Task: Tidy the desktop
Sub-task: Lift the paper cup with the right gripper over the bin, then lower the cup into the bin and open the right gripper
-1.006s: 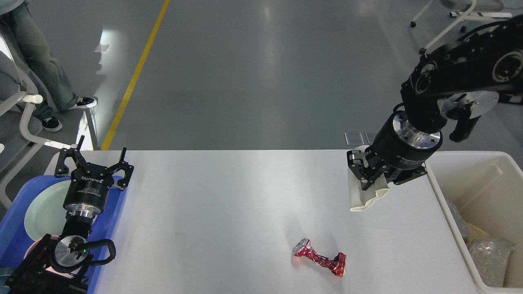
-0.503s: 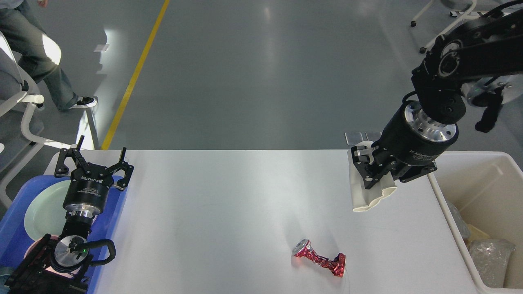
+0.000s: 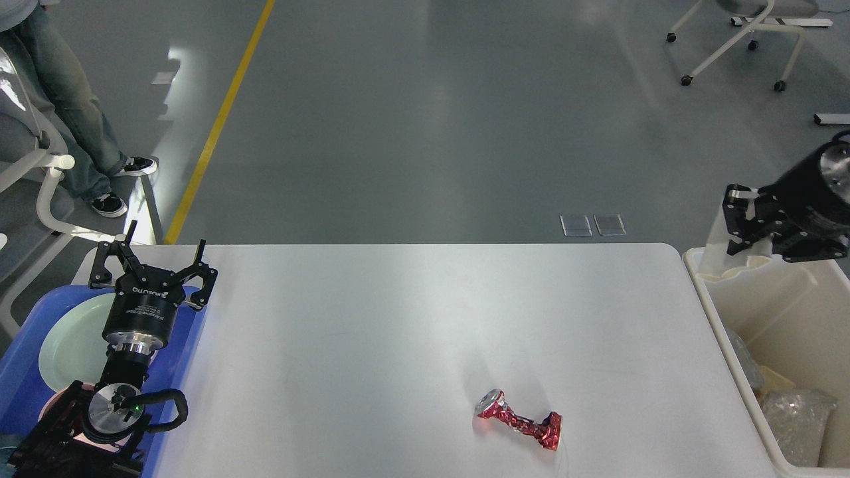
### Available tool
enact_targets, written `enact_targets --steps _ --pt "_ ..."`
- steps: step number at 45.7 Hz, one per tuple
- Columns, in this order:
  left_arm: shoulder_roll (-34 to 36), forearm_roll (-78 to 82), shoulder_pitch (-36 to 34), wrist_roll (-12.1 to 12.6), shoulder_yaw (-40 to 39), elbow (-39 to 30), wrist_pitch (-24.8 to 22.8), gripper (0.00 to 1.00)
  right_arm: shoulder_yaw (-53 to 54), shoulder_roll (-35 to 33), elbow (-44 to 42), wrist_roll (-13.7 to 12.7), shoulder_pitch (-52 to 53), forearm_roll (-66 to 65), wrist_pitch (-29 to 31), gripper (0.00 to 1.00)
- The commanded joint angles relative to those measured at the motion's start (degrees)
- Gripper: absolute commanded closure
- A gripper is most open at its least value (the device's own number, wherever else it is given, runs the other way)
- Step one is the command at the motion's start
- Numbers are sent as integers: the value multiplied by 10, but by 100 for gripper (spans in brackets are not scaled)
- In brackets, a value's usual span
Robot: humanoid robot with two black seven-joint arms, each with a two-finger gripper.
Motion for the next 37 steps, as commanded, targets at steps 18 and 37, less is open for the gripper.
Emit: enact_targets --steps 18,37 --pt "0 0 0 -1 0 0 0 3 239 -41 -377 4 -497 -11 -128 100" --pt "0 0 0 -1 0 0 0 3 376 138 -570 8 -811 -4 -437 100"
